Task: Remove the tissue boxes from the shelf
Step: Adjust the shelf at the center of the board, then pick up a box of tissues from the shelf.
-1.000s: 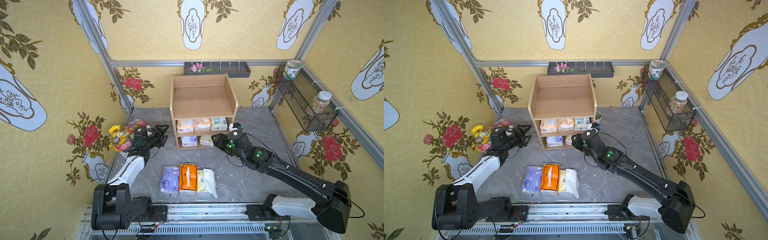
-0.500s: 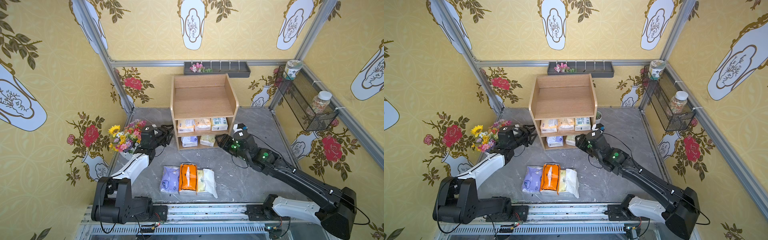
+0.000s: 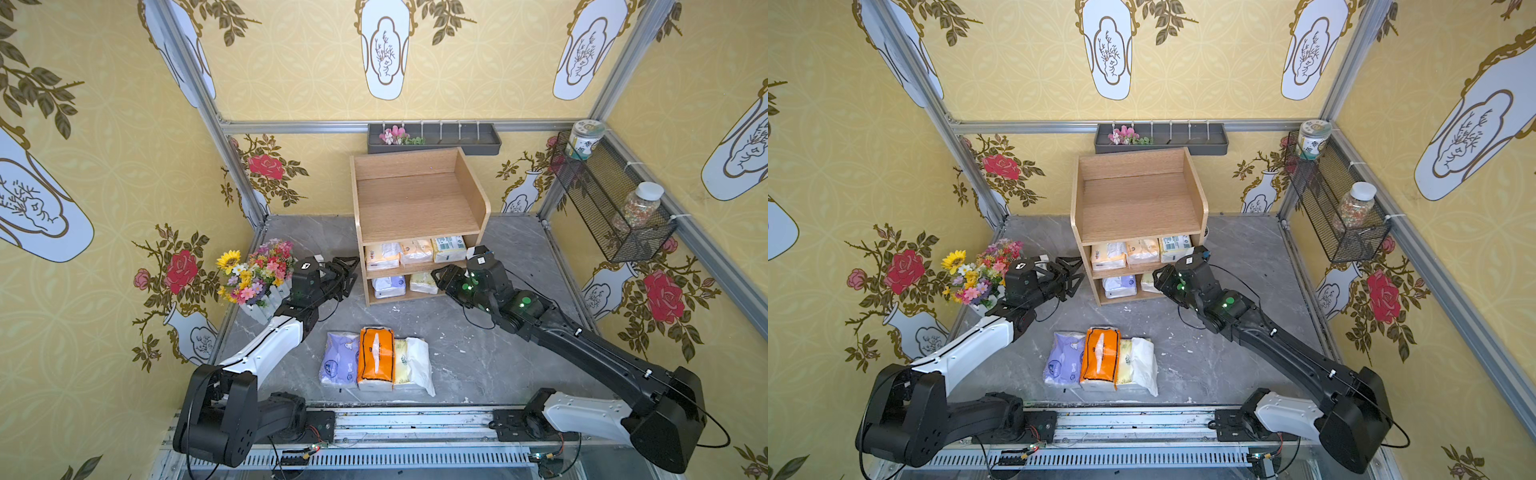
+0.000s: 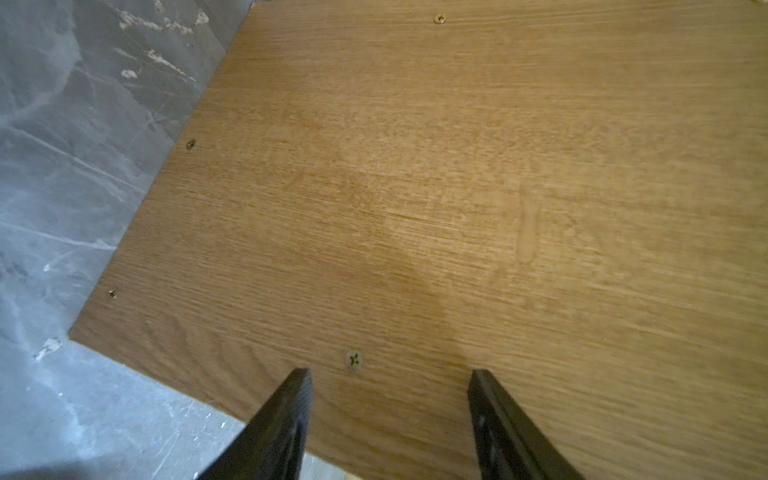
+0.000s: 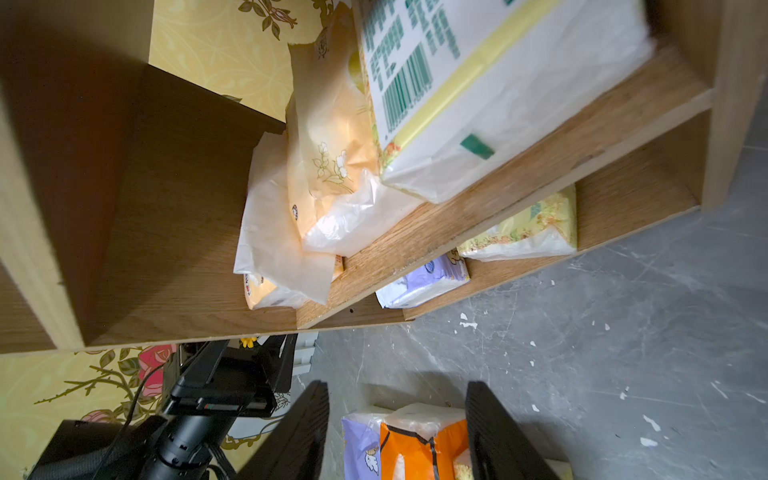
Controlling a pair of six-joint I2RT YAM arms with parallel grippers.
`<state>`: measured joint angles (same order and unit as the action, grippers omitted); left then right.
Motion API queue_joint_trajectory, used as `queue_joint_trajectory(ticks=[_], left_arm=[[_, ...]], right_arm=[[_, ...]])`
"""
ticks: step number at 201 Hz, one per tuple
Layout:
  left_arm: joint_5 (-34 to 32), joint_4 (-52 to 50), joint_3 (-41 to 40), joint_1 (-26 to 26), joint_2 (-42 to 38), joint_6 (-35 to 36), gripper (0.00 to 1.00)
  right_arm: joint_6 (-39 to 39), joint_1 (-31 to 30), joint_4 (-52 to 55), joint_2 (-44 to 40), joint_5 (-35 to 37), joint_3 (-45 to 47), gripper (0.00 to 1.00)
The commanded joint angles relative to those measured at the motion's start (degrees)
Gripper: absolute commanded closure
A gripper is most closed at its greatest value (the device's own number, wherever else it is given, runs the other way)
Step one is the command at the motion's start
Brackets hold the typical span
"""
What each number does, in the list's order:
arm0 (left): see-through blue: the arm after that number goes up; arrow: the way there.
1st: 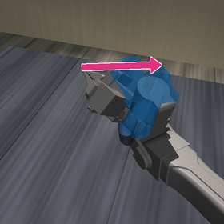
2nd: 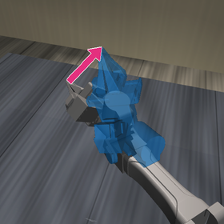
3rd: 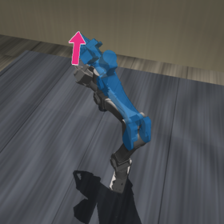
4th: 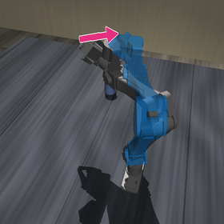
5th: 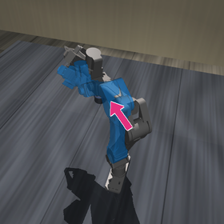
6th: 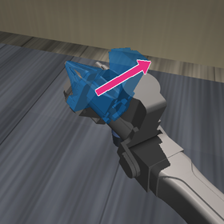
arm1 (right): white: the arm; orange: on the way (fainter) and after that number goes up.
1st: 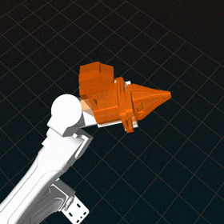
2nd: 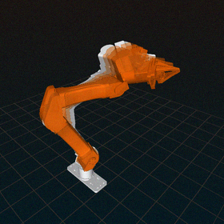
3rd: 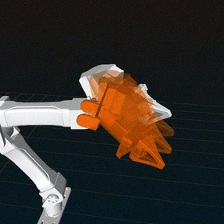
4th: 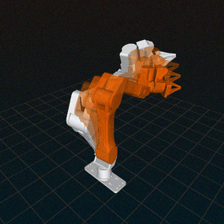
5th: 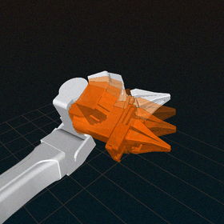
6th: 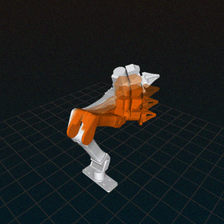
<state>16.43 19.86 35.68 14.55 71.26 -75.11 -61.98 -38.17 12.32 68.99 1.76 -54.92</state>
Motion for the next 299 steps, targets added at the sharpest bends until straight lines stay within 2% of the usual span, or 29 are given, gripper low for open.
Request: queue_joint_trajectory(ticks=[1, 42, 94, 152, 194, 299], left_arm=[[3.64, 1.94, -0.56, 2.34, -0.51, 0.25, 0.35], [2.68, 2.74, -1.51, 4.09, -0.94, -0.56, 0.36], [2.8, 3.6, -1.43, 4.17, -0.81, -0.91, 0.36], [2.99, 3.87, -1.35, 4.17, -0.46, -1.09, 0.36], [3.08, 4.22, -1.62, 4.17, -0.46, -1.09, 0.37], [3.17, 4.84, -2.44, 4.22, -0.56, -1.52, 0.37]], right_arm=[[-0.6, 0.07, -6.69, 2.24, -3.6, -0.87, 0.46], [-1.45, -0.49, -14.19, 5.97, -5.96, -0.83, 0.48], [-2.48, -2.08, -26.55, 7.6, -4.02, 4.04, 0.48], [0.42, -4.33, -27.47, 8.79, 1.07, 3.09, 0.48], [2.35, -4.86, -31.89, 10.24, 1.42, 2.76, 0.48], [4.16, -6.31, -33.61, 14.57, 5.87, 1.03, 0.51]])
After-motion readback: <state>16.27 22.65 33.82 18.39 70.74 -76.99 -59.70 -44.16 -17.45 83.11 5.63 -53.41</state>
